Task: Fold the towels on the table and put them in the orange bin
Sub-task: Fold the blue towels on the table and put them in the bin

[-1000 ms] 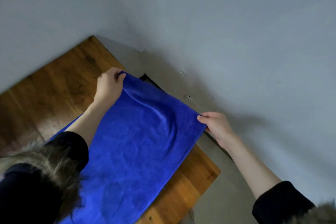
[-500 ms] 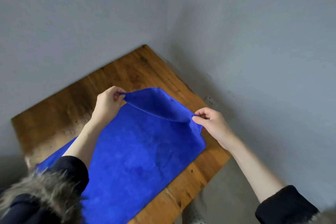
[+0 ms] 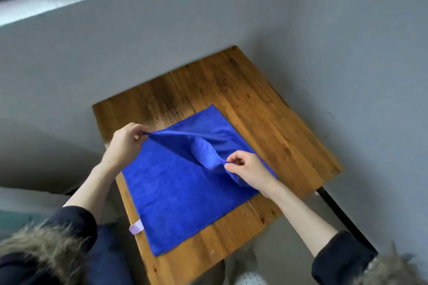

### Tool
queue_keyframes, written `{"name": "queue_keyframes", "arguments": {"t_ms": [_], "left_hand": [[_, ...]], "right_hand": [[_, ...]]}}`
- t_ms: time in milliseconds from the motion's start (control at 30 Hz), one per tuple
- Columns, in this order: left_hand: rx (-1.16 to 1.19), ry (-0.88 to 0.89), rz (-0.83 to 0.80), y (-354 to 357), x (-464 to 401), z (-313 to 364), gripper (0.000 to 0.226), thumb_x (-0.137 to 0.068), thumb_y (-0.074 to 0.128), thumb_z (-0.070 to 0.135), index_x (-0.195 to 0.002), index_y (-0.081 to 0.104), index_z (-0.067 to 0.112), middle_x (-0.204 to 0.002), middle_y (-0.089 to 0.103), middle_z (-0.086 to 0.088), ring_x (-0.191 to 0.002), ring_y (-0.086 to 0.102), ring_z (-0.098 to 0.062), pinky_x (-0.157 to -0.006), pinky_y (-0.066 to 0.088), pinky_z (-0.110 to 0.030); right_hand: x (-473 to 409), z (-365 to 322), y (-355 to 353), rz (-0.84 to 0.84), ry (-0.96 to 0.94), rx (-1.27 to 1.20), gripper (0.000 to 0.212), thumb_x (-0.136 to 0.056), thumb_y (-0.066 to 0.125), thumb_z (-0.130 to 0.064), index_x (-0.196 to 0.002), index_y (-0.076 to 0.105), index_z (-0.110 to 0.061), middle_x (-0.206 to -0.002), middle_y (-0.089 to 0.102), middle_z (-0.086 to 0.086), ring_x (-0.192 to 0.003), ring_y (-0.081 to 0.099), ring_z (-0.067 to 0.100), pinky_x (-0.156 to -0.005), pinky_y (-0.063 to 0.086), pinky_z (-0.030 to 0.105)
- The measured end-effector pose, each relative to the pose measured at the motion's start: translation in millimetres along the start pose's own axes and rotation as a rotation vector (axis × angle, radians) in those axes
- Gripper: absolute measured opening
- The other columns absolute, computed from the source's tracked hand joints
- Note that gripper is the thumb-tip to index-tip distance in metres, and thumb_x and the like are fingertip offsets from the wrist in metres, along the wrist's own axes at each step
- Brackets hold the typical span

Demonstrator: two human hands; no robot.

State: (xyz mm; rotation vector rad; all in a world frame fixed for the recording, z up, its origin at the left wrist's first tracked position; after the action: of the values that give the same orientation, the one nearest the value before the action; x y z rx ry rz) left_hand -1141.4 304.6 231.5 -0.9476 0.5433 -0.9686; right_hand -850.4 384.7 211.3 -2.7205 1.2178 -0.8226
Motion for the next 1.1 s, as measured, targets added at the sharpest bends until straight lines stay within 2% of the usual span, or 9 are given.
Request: {"name": "queue_keyframes", "arguments": {"t_ms": [167, 300, 367, 433, 567, 667, 767, 900, 1100], "left_hand": [[-0.025, 0.029, 0.074, -21.7, 8.5, -50.2, 0.011, -0.087, 0.059, 0.004, -0.093, 0.067, 0.008, -0.092, 0.06, -0.006, -0.073, 0.051, -0.016, -0.073, 0.038, -0.026], [-0.049, 0.07, -0.047, -14.1, 13.5, -99.4, 0.011, -0.086, 0.058, 0.003, -0.092, 0.067, 0.007, -0.091, 0.062, -0.008, -0.079, 0.056, -0.024, -0.076, 0.041, -0.029], [-0.083, 0.059, -0.141, -2.2, 21.4, -127.1, 0.012, -0.085, 0.058, 0.001, -0.092, 0.067, 0.006, -0.09, 0.063, -0.011, -0.084, 0.058, -0.029, -0.077, 0.04, -0.03], [-0.119, 0.044, -0.233, 11.2, 30.7, -152.3, 0.014, -0.085, 0.056, 0.0, -0.094, 0.066, 0.004, -0.094, 0.063, -0.014, -0.089, 0.058, -0.033, -0.077, 0.04, -0.033], [-0.206, 0.112, -0.322, 36.7, 38.6, -179.4, 0.04, -0.082, 0.046, -0.007, -0.12, 0.056, 0.004, -0.12, 0.052, -0.02, -0.109, 0.05, -0.039, -0.088, 0.044, -0.046], [-0.268, 0.225, -0.327, 54.1, 31.0, -178.9, 0.048, -0.087, 0.049, 0.001, -0.134, 0.044, 0.005, -0.139, 0.04, -0.021, -0.125, 0.04, -0.039, -0.097, 0.04, -0.052], [-0.313, 0.329, -0.399, 79.3, 23.4, -176.2, 0.052, -0.091, 0.051, 0.011, -0.141, 0.038, 0.009, -0.15, 0.03, -0.017, -0.137, 0.028, -0.038, -0.107, 0.03, -0.052], [-0.392, 0.316, -0.517, 103.2, 23.2, -183.3, 0.058, -0.092, 0.052, 0.022, -0.145, 0.03, 0.019, -0.155, 0.018, -0.01, -0.142, 0.016, -0.035, -0.111, 0.023, -0.05], [-0.346, 0.282, -0.443, 98.1, 48.7, -176.4, 0.055, -0.085, 0.06, 0.013, -0.138, 0.045, 0.014, -0.146, 0.036, -0.019, -0.131, 0.034, -0.043, -0.101, 0.037, -0.052]], "right_hand": [[13.4, -9.3, 63.3, -0.046, -0.031, 0.061, 0.017, -0.084, 0.062, -0.014, -0.071, 0.056, -0.023, -0.062, 0.057, -0.009, -0.056, 0.05, 0.005, -0.054, 0.04, 0.017], [17.5, 11.2, 131.8, 0.007, -0.016, 0.194, 0.02, -0.084, 0.061, -0.018, -0.07, 0.052, -0.029, -0.07, 0.055, -0.014, -0.062, 0.047, 0.0, -0.059, 0.04, 0.011], [14.9, 30.2, 171.6, -0.012, -0.005, 0.292, 0.013, -0.086, 0.058, -0.016, -0.076, 0.054, -0.023, -0.079, 0.055, -0.01, -0.076, 0.05, 0.007, -0.066, 0.04, 0.012], [11.9, 52.0, 206.8, -0.048, 0.024, 0.465, 0.004, -0.089, 0.055, -0.016, -0.089, 0.058, -0.014, -0.093, 0.054, -0.002, -0.094, 0.05, 0.018, -0.081, 0.041, 0.024], [9.0, 86.0, 248.9, -0.087, 0.123, 0.668, 0.037, -0.092, 0.052, -0.033, -0.124, 0.05, -0.013, -0.135, 0.04, 0.002, -0.127, 0.035, 0.022, -0.104, 0.033, 0.034], [11.4, 97.7, 265.0, -0.045, 0.139, 0.751, 0.06, -0.094, 0.044, -0.044, -0.145, 0.025, -0.02, -0.156, 0.011, 0.005, -0.141, 0.013, 0.024, -0.113, 0.023, 0.041], [15.6, 108.5, 276.3, -0.063, 0.142, 0.859, 0.071, -0.095, 0.039, -0.049, -0.15, 0.003, -0.023, -0.158, -0.011, 0.006, -0.145, -0.008, 0.026, -0.116, 0.005, 0.047], [14.4, 120.4, 269.9, -0.055, 0.162, 0.953, 0.078, -0.093, 0.04, -0.053, -0.149, -0.007, -0.025, -0.157, -0.016, 0.004, -0.145, -0.012, 0.025, -0.115, 0.001, 0.051], [6.7, 135.7, 213.6, -0.111, 0.08, 1.125, 0.073, -0.094, 0.042, -0.043, -0.149, -0.004, -0.029, -0.158, -0.009, 0.001, -0.145, -0.007, 0.022, -0.116, 0.0, 0.046]]}}
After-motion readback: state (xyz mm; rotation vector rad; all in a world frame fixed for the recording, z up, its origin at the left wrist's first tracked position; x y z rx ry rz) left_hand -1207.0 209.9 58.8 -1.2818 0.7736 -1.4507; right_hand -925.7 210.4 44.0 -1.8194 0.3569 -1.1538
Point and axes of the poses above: each hand's wrist, its own x-axis away from the middle knuckle, its own y-axis out of the palm, z = x × y, the point moved 4 cm from there along -x, towards the middle knuckle
